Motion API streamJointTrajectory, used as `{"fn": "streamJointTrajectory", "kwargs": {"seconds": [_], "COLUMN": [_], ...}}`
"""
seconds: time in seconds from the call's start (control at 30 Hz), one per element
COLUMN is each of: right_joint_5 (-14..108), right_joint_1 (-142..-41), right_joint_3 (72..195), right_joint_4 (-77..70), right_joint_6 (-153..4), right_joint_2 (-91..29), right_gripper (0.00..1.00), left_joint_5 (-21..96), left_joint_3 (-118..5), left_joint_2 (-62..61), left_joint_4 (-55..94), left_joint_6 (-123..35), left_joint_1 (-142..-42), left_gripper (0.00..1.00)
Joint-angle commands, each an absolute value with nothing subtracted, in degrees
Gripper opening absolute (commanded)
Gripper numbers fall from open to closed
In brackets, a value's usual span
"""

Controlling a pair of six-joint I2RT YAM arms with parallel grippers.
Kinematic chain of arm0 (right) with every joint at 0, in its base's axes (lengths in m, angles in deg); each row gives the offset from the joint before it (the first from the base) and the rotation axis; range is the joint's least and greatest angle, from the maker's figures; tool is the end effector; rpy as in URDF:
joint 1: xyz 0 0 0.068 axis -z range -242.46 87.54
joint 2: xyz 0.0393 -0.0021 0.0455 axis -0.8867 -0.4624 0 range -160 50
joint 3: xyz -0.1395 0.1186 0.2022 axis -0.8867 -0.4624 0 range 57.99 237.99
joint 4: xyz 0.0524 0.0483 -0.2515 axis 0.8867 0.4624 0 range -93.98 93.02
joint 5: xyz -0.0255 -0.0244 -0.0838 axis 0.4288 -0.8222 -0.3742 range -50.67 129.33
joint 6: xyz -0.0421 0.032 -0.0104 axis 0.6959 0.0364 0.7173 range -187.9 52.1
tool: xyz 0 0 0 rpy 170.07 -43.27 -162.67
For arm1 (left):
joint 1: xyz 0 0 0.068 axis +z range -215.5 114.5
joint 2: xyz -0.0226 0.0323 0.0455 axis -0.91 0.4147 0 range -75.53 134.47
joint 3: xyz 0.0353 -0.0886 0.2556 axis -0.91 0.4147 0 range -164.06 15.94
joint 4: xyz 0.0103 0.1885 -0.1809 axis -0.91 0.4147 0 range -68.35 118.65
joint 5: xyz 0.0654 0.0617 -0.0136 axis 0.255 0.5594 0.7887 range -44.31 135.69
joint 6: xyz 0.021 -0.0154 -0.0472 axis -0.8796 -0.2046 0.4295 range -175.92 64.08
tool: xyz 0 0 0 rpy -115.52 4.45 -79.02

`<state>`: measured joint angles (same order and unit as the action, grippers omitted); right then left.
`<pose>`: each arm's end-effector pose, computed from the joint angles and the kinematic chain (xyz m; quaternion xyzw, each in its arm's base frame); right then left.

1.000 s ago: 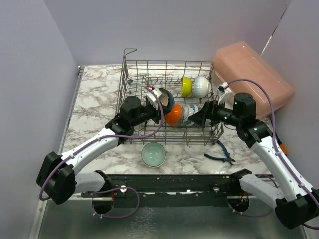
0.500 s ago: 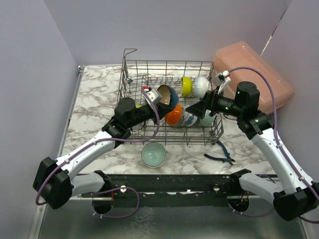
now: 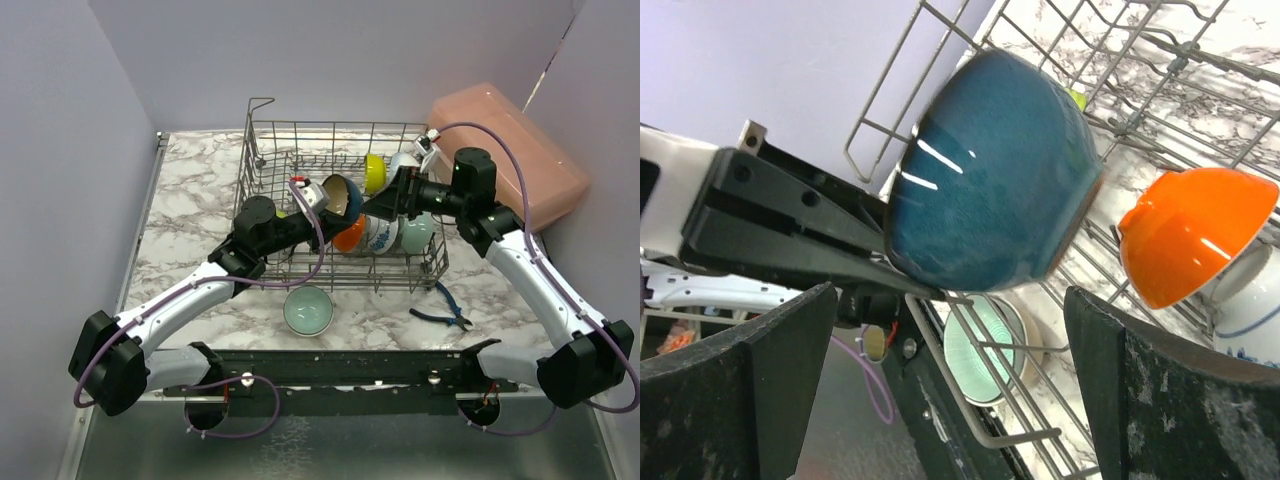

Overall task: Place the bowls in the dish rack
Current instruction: Pick up the bowl from the center of the board.

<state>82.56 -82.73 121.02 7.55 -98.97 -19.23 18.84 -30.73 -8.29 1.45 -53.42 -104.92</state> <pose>0.2464 0.1169 0.3631 -0.1456 0.7680 0.5055 0.3652 0.2015 -0.1865 0.3264 0.3737 0.6027 -0.3990 0.5813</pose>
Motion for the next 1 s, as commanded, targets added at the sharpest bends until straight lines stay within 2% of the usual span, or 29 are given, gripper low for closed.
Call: {"fn": "streamJointTrajectory", "kwargs": {"seconds": [0.0,0.43,0.7,0.97], "right_joint_5": [82.98,72.2,63.96,63.3], "right_joint_1": [-84.32,-89.46,-89.88,-89.97], "right_joint_3": [124.43,129.21,128.89,126.19], "right_joint_4": [4.97,9.67,16.03,17.55], "right_joint_6": [-102.44,-102.32,-97.44,-96.48], "right_joint_2": [-22.2,-29.02,-27.56,-26.59], "right_gripper": [1.0,1.0,1.0,1.0], "left_joint_5": [16.17,17.9,20.74,20.74], "left_joint_3": [-32.23,-32.06,-32.21,-32.34], "left_joint_2": [-7.73,-8.37,-9.33,-9.54], "left_joint_4": [-5.33,-3.28,-0.98,-0.97], "left_joint_6": [-55.03,-59.16,-61.97,-61.84], "left_joint_1": [-105.7,-108.02,-109.28,-109.4], "left_gripper": [0.0,0.0,0.0,0.0]}}
